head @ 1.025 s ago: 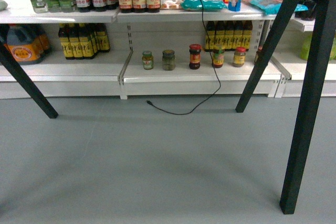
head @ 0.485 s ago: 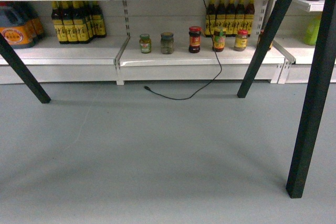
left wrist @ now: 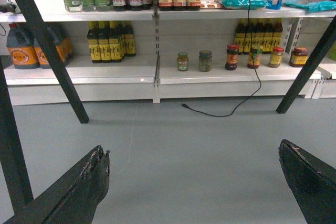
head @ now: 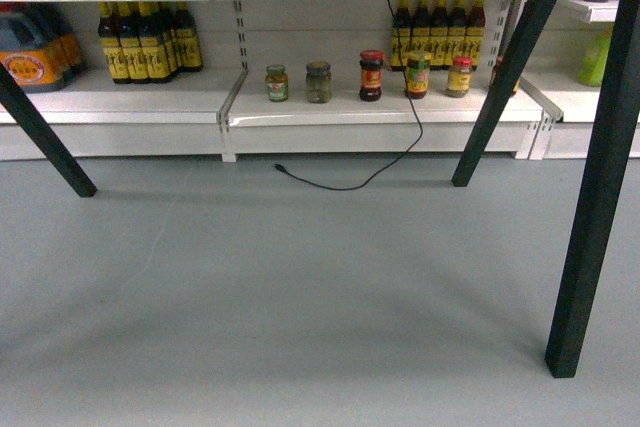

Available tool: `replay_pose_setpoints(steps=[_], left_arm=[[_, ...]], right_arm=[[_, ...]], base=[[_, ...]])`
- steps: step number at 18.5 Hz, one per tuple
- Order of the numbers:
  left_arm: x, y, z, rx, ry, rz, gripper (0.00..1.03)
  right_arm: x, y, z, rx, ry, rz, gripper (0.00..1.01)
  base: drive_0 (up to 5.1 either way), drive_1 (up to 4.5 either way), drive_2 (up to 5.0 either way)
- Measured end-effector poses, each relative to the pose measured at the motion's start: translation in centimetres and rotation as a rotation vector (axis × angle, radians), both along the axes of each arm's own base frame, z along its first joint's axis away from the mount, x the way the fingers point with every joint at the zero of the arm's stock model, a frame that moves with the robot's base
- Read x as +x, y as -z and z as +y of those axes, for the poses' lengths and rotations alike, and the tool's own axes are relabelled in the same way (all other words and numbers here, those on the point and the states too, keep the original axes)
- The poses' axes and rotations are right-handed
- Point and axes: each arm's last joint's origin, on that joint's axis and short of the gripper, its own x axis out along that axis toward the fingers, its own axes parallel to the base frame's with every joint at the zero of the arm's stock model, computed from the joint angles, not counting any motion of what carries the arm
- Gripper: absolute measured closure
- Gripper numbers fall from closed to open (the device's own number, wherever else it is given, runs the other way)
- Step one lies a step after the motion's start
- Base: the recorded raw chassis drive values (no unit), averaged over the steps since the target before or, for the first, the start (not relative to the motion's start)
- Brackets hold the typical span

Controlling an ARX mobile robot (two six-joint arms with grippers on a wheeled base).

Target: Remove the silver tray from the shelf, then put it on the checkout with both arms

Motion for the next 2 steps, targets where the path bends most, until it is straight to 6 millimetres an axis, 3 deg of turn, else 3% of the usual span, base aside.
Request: replay_pose_setpoints(steps=[2], left_arm=[[0.00, 0.00, 0.00, 0.000, 0.000, 0.000, 0.05]], right_arm=[[0.00, 0.00, 0.00, 0.000, 0.000, 0.000, 0.03]], base=[[0.0, 0.00, 0.0]])
